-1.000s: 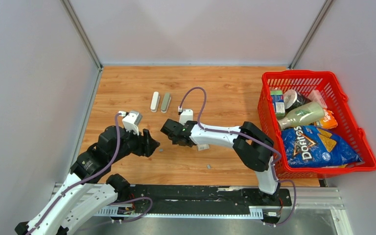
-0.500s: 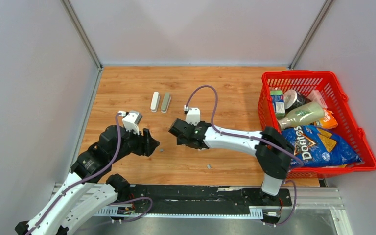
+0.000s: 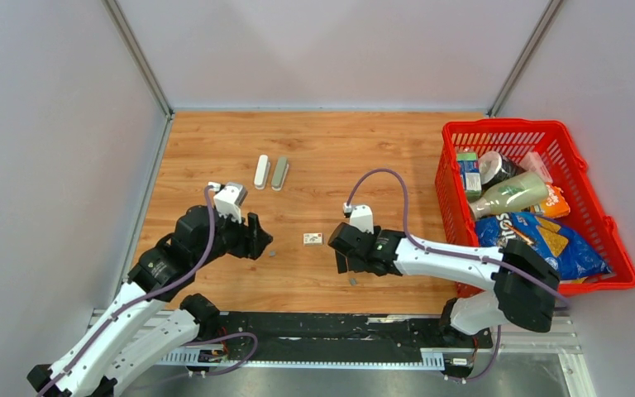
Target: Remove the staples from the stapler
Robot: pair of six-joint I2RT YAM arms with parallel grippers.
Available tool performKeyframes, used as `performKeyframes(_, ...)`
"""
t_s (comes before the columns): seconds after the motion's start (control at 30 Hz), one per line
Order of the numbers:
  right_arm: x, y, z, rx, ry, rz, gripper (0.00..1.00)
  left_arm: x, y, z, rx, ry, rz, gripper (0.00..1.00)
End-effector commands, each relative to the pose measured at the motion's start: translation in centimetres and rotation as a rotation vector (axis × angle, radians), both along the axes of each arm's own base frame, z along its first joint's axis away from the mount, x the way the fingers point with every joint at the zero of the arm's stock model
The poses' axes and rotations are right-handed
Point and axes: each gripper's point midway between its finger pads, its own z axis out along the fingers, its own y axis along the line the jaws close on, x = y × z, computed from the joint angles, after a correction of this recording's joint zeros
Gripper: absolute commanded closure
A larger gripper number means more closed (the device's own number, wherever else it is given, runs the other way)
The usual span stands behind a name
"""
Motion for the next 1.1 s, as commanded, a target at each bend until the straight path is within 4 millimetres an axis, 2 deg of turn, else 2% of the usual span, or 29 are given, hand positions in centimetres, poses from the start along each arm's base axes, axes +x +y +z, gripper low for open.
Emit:
performKeyframes(0.0,-1.7,1.1,0.4,0.100,0.026,0.096,0.25,1.1,-0.5,2.6,-0.005,-0.094,-0.021,0.30)
performKeyframes(0.2,-4.2,2.1,-0.3,0.159,0.072,0.215,0.26,1.7,0.0,2.9,0.024,-0.120,-0.001,0.30)
performKeyframes(0.37,-5.1,2.0,-1.7,0.126,0.099,0.229,0.30,1.9,-0.2,2.6,0.028,-0.113,-0.003,0.30)
performKeyframes(0.8,-4.5,1.2,-3.1,0.011,0.073,0.221,0.42,2.3,-1.0,2.4,0.024,-0.103,-0.023,0.30)
performKeyframes(0.93,-4.5,1.7,-3.3,0.013,0.077,0.243,0.52,2.5,-1.2,2.4,0.026,-0.105,-0.024,0.30)
performKeyframes(1.07,-4.6,2.1,-3.3,0.018,0.081,0.257,0.56,2.7,-1.1,2.3,0.036,-0.105,-0.022,0.30)
